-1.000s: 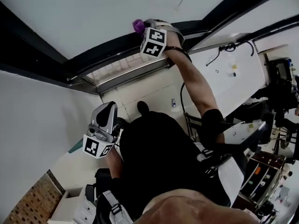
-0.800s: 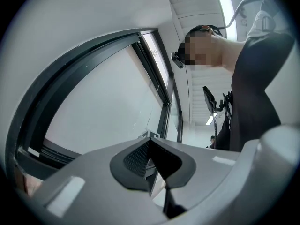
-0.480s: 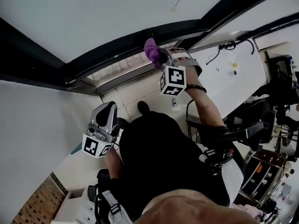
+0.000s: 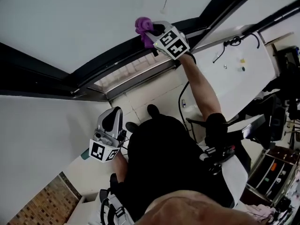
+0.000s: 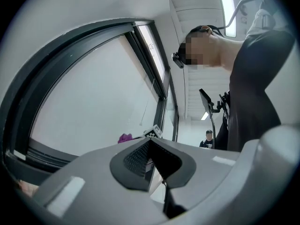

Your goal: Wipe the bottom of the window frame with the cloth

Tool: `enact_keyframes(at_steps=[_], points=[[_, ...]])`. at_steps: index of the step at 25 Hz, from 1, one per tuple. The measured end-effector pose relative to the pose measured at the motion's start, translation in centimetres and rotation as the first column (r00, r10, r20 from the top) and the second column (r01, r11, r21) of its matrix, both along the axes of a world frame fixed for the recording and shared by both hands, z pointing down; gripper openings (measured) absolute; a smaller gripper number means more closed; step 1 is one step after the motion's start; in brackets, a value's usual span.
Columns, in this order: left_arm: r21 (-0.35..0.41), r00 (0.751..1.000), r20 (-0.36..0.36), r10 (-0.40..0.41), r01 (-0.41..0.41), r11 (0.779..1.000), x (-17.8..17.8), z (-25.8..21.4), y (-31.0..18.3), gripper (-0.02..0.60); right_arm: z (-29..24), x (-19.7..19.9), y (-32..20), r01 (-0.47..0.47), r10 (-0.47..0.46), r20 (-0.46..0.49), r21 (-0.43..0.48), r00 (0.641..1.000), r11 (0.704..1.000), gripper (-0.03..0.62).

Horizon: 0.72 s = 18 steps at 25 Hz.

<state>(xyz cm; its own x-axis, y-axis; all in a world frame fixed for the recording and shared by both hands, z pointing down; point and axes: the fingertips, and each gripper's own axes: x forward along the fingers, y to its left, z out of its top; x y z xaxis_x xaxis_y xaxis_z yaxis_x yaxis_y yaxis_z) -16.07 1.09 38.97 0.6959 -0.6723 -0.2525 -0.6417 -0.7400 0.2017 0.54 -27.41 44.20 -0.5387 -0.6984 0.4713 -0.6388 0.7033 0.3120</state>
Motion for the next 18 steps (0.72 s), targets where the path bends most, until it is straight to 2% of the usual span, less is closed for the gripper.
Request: enact_keyframes(at_steps=[3,6,9,13,16,17,18], points=[[-0.013,1.0,0.001,-0.018,0.018,1.0,0.5,-0.2,0.4,0.0,2.8,-0.8,-1.5,0.036,-0.038,-0.018,-0.088,0.999,0.995,0.074],[-0.024,1.0,0.007,-0.025,0.025,0.999,0.5,0.1,0.1,0.0,3.2,-0.3,-0.5,0.06,-0.059,0.01,-0.098,0.998,0.993,0.074],[-0.033,1.0,0.014,-0.017,0.018,0.999,1.0,0.3,-0.3,0.0,2.5,0.3,2.7,0.086,-0.083,0.037,-0.094,0.996,0.992,0.072],[-0.045,0.999,0.032,0.015,-0.014,0.999,2.3,0.5,-1.2,0.0,2.9,2.3,9.7,0.121,-0.111,0.099,-0.099,0.989,0.988,0.072],[-0.053,0.998,0.043,0.045,-0.043,0.998,3.5,0.8,-1.9,0.0,6.3,3.6,15.6,0.184,-0.141,0.213,-0.203,0.967,0.962,0.074],[-0.056,0.997,0.045,0.055,-0.052,0.997,3.8,0.8,-2.1,0.0,7.7,3.8,16.9,0.195,-0.124,0.29,-0.231,0.949,0.953,0.074],[-0.059,0.997,0.047,0.065,-0.062,0.996,4.2,0.8,-2.2,0.0,8.7,3.9,17.5,0.196,-0.084,0.399,-0.249,0.913,0.948,0.074]])
